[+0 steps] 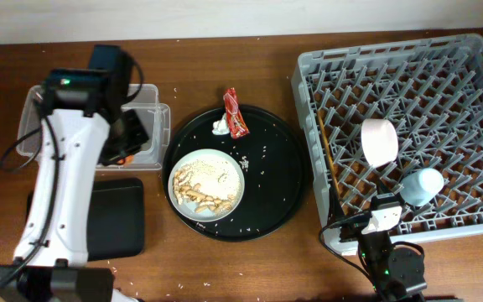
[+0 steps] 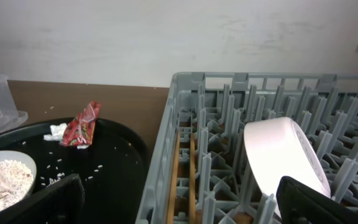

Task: Sort waste into correct bins and load items into the dishwasher rack
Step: 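Grasp the carrot and drop it onto the black tray bottom-left, then grasp the red wrapper with the left gripper and drop it in the clear bin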

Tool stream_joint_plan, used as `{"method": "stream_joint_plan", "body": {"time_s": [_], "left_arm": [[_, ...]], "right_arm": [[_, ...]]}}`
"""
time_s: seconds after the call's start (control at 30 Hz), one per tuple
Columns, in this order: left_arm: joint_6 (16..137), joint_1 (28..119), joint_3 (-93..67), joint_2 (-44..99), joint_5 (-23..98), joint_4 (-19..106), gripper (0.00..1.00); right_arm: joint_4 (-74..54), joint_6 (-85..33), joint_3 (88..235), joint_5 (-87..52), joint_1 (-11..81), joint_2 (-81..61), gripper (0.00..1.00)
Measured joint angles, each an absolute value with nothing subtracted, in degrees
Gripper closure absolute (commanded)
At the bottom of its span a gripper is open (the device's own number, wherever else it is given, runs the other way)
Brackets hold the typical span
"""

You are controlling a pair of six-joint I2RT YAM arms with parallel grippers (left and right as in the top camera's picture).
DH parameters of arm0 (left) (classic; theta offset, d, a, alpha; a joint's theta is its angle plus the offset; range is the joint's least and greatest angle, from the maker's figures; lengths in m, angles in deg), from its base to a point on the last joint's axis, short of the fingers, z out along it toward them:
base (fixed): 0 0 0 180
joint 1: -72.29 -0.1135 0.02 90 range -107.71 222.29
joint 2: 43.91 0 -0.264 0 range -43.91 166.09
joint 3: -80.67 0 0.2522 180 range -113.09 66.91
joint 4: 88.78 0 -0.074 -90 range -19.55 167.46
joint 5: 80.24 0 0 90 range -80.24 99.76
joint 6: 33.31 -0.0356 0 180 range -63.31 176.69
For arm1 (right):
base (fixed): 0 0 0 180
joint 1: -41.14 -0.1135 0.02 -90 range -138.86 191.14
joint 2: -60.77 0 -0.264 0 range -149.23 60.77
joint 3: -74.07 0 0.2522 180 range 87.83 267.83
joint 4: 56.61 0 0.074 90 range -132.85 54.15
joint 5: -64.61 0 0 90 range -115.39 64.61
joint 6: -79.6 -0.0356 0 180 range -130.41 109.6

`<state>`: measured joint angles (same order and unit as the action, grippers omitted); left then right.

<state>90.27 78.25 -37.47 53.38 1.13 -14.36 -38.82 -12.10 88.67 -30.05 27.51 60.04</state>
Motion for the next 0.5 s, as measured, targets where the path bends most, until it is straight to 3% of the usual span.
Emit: {"method": "stream_joint_plan", "body": {"time_s": [0.2, 0.27, 0.3, 0.33, 0.43, 0.5], "left_arm": [[93.9, 56.3, 7.8, 36.1, 4.4, 10.0, 0.99], [94.0, 52.5, 17.3, 35.5, 5.5, 19.0, 0.51], [94.2, 52.1, 19.0, 35.4, 6.3, 20.6, 0.32], [93.8, 51.9, 19.3, 35.4, 7.7, 21.1, 0.26], [90.2, 52.5, 7.7, 35.5, 13.5, 12.4, 0.25], [86.0, 58.6, -2.1, 35.3, 15.1, 14.6, 0.25]], "right_arm": [[-38.9, -12.1, 88.6, -29.9, 27.5, 59.9, 0.02], [-38.9, -12.1, 88.6, -29.9, 27.5, 59.9, 0.02], [-38.9, -12.1, 88.6, -29.9, 27.5, 59.9, 0.02], [-38.9, -12.1, 88.6, -29.9, 27.5, 59.9, 0.02], [-38.9, -12.1, 88.6, -29.9, 27.5, 59.9, 0.02], [-38.9, -12.1, 88.6, -29.9, 27.5, 60.0, 0.02]]}}
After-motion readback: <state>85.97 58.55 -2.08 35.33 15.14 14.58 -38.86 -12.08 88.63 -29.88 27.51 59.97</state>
